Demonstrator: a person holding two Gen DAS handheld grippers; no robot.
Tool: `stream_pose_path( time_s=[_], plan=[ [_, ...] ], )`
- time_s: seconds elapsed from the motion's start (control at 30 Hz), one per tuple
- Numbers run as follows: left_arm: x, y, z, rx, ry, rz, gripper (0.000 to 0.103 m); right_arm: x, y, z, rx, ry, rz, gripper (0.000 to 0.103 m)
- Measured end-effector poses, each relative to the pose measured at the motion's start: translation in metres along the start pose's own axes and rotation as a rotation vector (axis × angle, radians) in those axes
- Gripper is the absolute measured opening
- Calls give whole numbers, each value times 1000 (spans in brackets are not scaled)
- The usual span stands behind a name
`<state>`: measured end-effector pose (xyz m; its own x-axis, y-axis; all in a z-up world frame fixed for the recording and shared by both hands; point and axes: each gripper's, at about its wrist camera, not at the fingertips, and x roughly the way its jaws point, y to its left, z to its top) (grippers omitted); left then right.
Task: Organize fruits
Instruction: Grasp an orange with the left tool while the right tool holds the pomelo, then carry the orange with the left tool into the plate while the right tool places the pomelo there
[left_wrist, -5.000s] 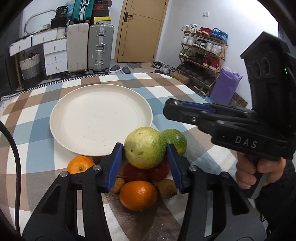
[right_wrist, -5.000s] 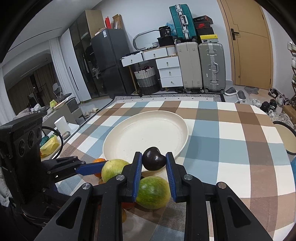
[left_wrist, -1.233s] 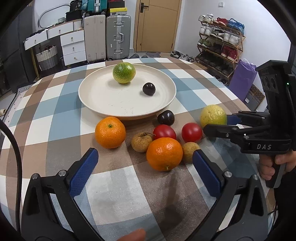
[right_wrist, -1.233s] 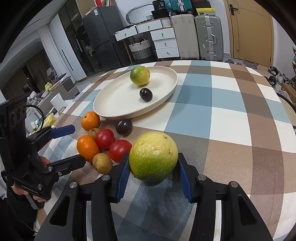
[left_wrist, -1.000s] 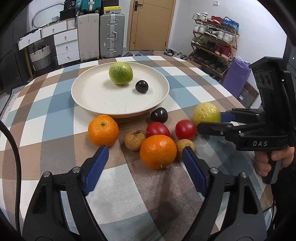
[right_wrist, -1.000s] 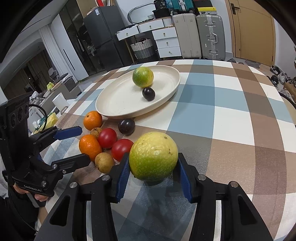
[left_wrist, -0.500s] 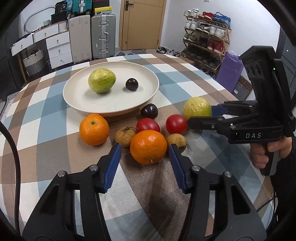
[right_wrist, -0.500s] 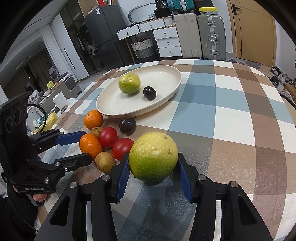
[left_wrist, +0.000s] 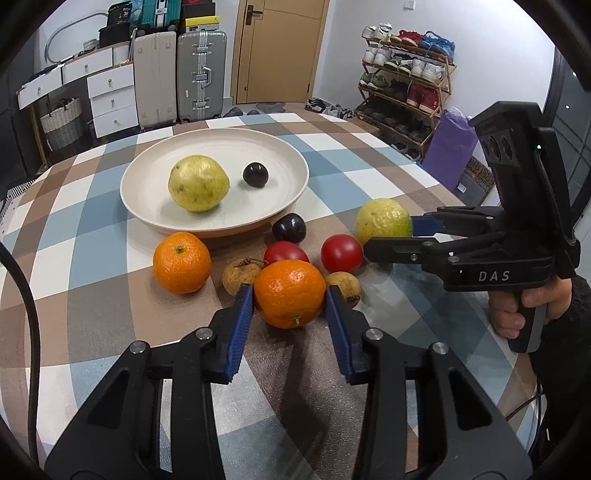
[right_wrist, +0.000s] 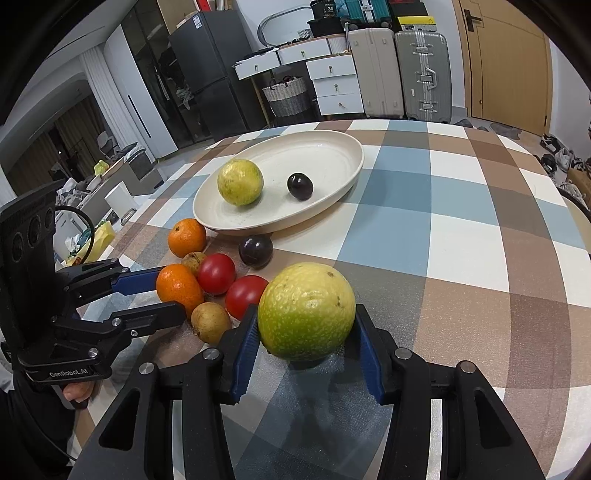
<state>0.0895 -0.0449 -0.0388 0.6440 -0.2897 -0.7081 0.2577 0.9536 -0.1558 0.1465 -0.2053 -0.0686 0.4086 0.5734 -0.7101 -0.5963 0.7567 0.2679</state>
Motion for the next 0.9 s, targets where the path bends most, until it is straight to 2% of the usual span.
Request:
stream_pose_path(
  time_s=[0.17, 0.33, 0.57, 0.9],
  plan=[
    [-9, 5, 3, -23, -57, 23, 37, -5, 0, 1, -2, -38, 5, 50],
    [-19, 19, 7, -89, -108, 62, 37, -10, 2, 3, -9, -67, 6, 50],
    [-28, 31, 9, -144, -151, 104, 37, -18, 9, 3, -22, -121, 19, 50],
    [-31, 38, 12, -168, -187, 159, 37, -23, 17, 12, -19, -173, 41, 50]
  ],
)
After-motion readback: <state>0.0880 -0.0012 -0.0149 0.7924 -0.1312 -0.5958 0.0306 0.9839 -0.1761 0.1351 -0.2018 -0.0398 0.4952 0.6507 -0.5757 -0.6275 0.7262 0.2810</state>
